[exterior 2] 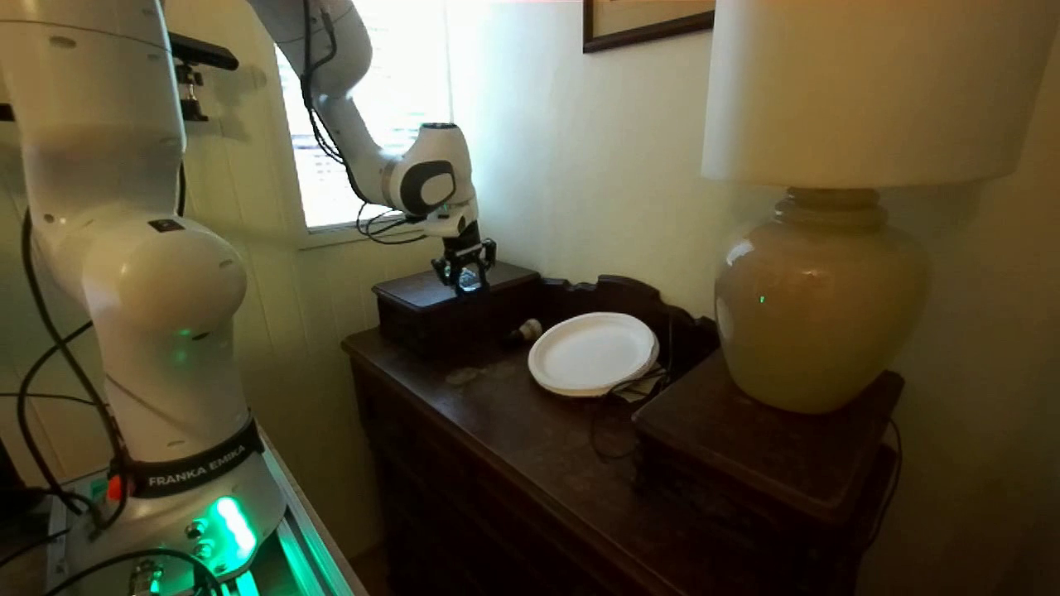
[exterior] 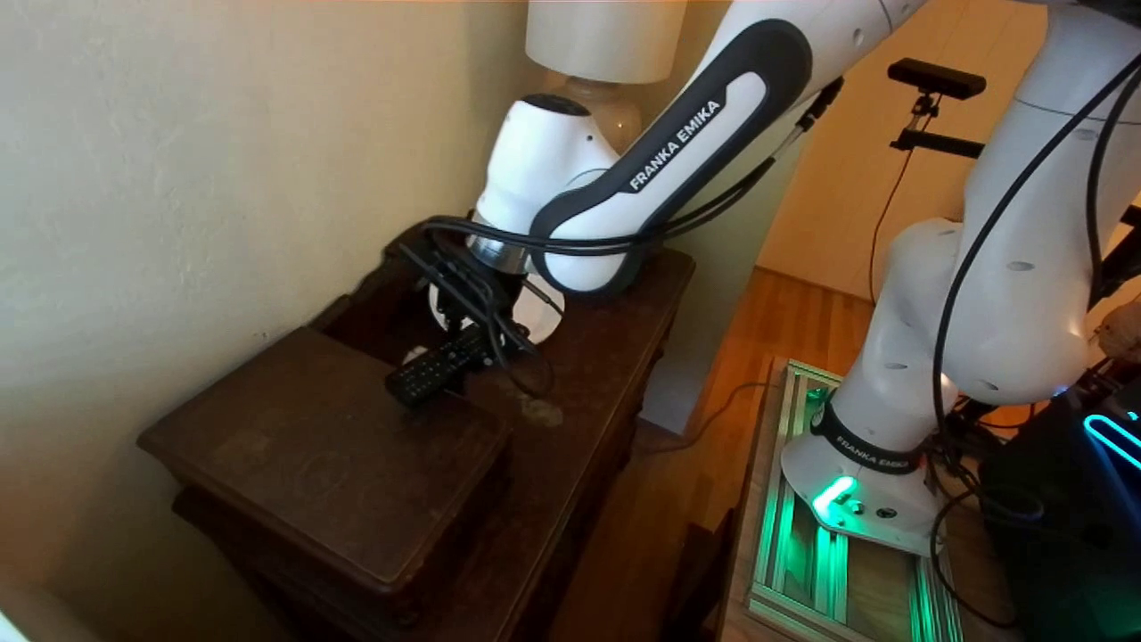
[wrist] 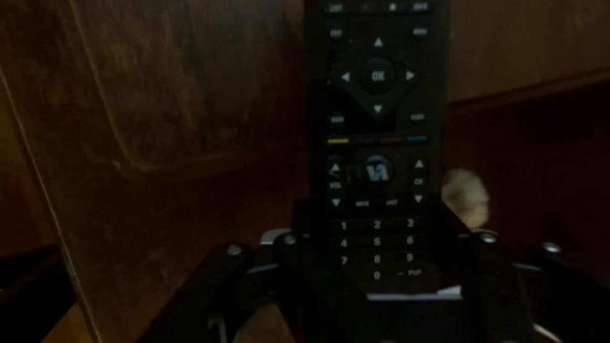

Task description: Put the black remote control on the right side of the counter.

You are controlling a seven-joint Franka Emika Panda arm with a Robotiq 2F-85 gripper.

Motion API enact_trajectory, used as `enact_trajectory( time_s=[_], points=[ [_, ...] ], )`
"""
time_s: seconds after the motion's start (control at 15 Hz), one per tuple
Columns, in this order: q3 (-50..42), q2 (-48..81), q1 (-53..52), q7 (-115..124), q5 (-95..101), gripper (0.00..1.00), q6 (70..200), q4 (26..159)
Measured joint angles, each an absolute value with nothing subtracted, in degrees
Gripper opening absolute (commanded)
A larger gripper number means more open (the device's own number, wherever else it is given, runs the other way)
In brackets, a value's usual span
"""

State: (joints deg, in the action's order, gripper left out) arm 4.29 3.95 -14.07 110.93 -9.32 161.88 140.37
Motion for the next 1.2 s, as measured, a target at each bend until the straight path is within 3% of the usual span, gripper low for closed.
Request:
enact_trajectory(
  time_s=[0.2,0.27,0.8,0.87,1.2],
  points=[
    [4.28,-2.17,-10.65,106.90,-16.17,0.36,165.51,149.67],
    [4.08,-4.25,-9.66,104.02,-19.11,0.61,166.37,152.60],
    [2.32,-10.56,-8.07,97.68,-24.76,0.61,167.24,159.49],
    [2.32,-10.56,-8.07,97.68,-24.77,0.36,167.24,159.49],
    [2.43,-9.03,-7.13,96.67,-24.51,0.36,166.04,156.74]
  ],
)
